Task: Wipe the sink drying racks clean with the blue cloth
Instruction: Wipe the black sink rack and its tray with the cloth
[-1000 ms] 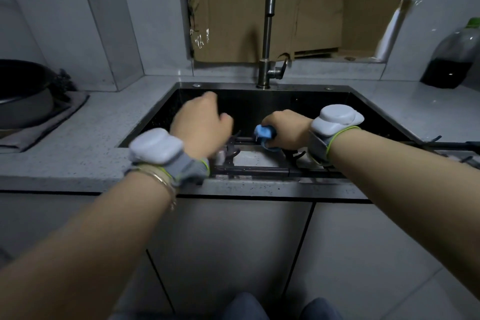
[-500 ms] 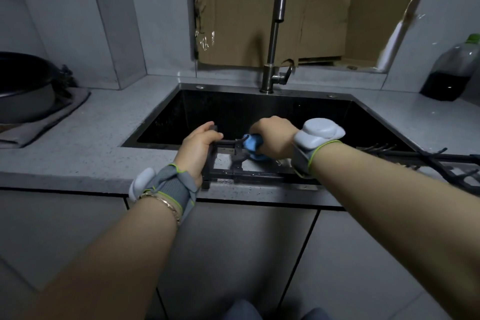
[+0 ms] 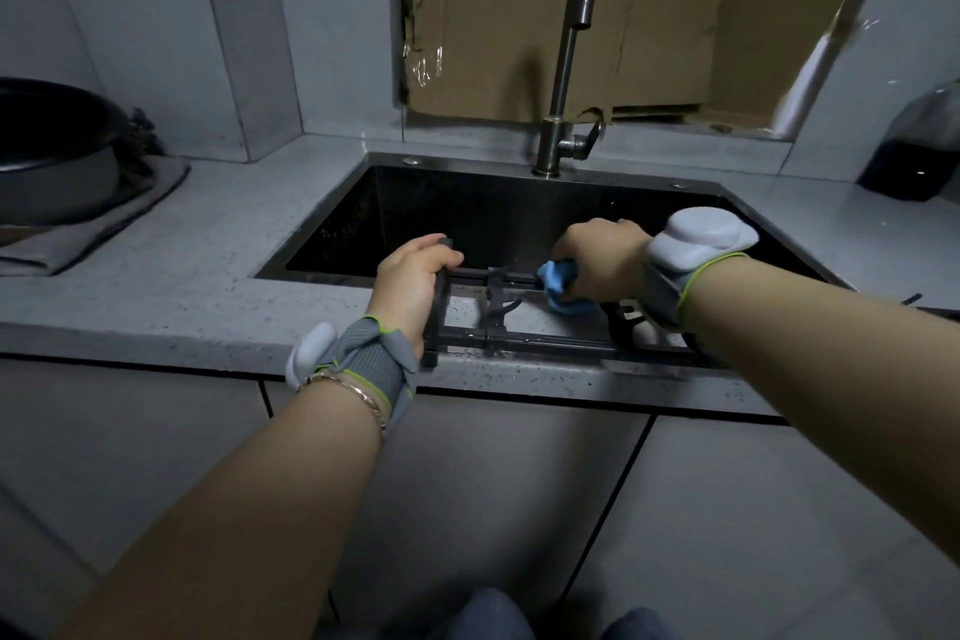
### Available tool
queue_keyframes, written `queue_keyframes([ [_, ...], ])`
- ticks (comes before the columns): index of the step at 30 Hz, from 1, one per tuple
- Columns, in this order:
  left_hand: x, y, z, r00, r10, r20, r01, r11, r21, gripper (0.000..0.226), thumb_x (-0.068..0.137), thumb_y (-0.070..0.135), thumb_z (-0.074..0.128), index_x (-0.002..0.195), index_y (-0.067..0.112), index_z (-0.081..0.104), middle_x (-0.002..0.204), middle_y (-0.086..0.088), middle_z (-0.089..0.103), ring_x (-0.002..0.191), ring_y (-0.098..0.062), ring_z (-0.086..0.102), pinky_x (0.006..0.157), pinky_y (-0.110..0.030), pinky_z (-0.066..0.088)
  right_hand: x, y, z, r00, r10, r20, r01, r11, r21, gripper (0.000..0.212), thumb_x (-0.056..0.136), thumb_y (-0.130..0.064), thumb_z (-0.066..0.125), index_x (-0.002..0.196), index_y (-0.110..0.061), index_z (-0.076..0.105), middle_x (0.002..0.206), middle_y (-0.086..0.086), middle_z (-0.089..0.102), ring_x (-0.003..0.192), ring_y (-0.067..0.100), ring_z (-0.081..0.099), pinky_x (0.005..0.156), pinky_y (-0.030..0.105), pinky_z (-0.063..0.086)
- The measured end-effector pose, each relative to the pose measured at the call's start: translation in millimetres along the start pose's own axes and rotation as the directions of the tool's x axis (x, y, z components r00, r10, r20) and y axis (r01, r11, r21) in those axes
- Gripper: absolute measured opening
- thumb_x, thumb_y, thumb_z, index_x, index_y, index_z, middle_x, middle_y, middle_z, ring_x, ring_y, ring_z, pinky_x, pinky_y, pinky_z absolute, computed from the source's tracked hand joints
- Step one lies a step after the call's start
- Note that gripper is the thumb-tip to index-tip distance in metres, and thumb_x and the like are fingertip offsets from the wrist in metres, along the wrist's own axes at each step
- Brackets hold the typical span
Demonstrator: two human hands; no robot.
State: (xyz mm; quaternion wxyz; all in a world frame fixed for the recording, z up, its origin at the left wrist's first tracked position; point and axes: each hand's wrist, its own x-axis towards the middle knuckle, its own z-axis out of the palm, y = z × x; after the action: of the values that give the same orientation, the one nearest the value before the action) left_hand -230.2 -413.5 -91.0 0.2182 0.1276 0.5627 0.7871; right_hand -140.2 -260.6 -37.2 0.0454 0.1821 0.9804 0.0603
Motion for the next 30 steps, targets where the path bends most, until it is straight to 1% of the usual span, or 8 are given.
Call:
queue_keyframes([
  [5,1.5,-2.5,1.1,1.0,-0.01,-0.027,0.009,0.999,-0.05,0.025,0.084,-0.001,0.053,0.106,0.008,0.062,0.079,-0.008,0.059,0.069,-0.019,0.057,0.072,-0.033,0.048,8.7,-29.9,15.5,0.984,-0.011,-0.179,0.038,0.988,0.147,0.02,0.085,-0.025,0.058,0.104,-0.021,0.063,0.104,0.003,0.064,0.105,0.027,0.056,0.085,0.035,0.035],
  [9,0.1,-2.8,2.1,0.999,0.005,-0.048,-0.006,1.0,-0.026,0.024,0.082,0.0,0.057,0.104,0.009,0.063,0.082,-0.009,0.061,0.08,-0.023,0.058,0.084,-0.04,0.048,5.5,-24.9,14.7,0.985,0.011,-0.17,0.009,0.993,0.114,0.018,0.084,-0.026,0.057,0.103,-0.026,0.06,0.105,0.002,0.063,0.105,0.029,0.056,0.087,0.038,0.03],
  [12,-1.8,-1.5,2.6,0.998,0.012,-0.065,-0.014,0.999,-0.032,0.022,0.082,0.0,0.057,0.102,0.009,0.064,0.081,-0.008,0.061,0.076,-0.021,0.059,0.077,-0.034,0.05,-4.1,-5.5,6.6,0.992,0.038,-0.119,-0.032,0.998,0.047,0.021,0.084,-0.027,0.06,0.104,-0.021,0.063,0.108,0.004,0.064,0.105,0.027,0.057,0.074,0.027,0.03],
  [15,-2.8,-1.1,3.0,0.998,0.016,-0.067,-0.019,0.999,-0.05,0.019,0.084,0.0,0.056,0.099,0.01,0.064,0.079,-0.007,0.062,0.069,-0.017,0.059,0.069,-0.028,0.049,-17.3,10.9,2.0,0.977,0.117,-0.177,-0.083,0.979,0.187,0.009,0.083,-0.028,0.064,0.088,-0.022,0.058,0.098,0.004,0.062,0.1,0.026,0.058,0.065,0.024,0.035],
  [17,-2.7,-0.8,3.5,0.997,0.018,-0.073,-0.021,0.999,-0.044,0.017,0.084,0.002,0.056,0.095,0.012,0.064,0.08,-0.006,0.062,0.069,-0.017,0.059,0.07,-0.029,0.051,-26.0,13.3,-4.5,0.943,0.118,-0.312,-0.003,0.938,0.346,0.013,0.081,-0.028,0.065,0.083,-0.018,0.057,0.092,0.005,0.063,0.092,0.025,0.059,0.071,0.03,0.045],
  [19,-1.0,-2.7,3.4,0.997,0.011,-0.082,-0.015,0.999,-0.047,0.016,0.084,0.003,0.057,0.094,0.012,0.065,0.083,-0.008,0.063,0.075,-0.021,0.061,0.079,-0.034,0.052,-44.7,3.8,-16.3,0.958,0.027,-0.284,0.108,0.887,0.45,0.016,0.081,-0.024,0.068,0.087,-0.01,0.063,0.084,0.006,0.065,0.074,0.015,0.059,0.067,0.025,0.047],
  [23,2.0,-3.5,3.7,0.993,0.027,-0.117,-0.03,0.999,-0.021,0.014,0.081,0.004,0.059,0.086,0.015,0.067,0.091,-0.01,0.065,0.096,-0.03,0.063,0.093,-0.042,0.051,-72.2,-18.6,-12.8,0.985,-0.166,0.044,0.159,0.979,0.132,0.017,0.079,-0.029,0.071,0.084,-0.013,0.066,0.077,0.002,0.062,0.066,0.014,0.054,0.057,0.024,0.04],
  [30,1.3,-5.1,3.7,0.993,0.025,-0.112,-0.031,0.998,-0.05,0.013,0.079,0.005,0.061,0.082,0.015,0.068,0.085,-0.006,0.065,0.09,-0.025,0.061,0.093,-0.042,0.05,-58.7,-59.6,20.5,0.967,-0.082,-0.24,0.136,0.967,0.216,0.021,0.078,-0.029,0.067,0.078,-0.009,0.062,0.072,0.007,0.054,0.08,0.028,0.057,0.062,0.026,0.034],
])
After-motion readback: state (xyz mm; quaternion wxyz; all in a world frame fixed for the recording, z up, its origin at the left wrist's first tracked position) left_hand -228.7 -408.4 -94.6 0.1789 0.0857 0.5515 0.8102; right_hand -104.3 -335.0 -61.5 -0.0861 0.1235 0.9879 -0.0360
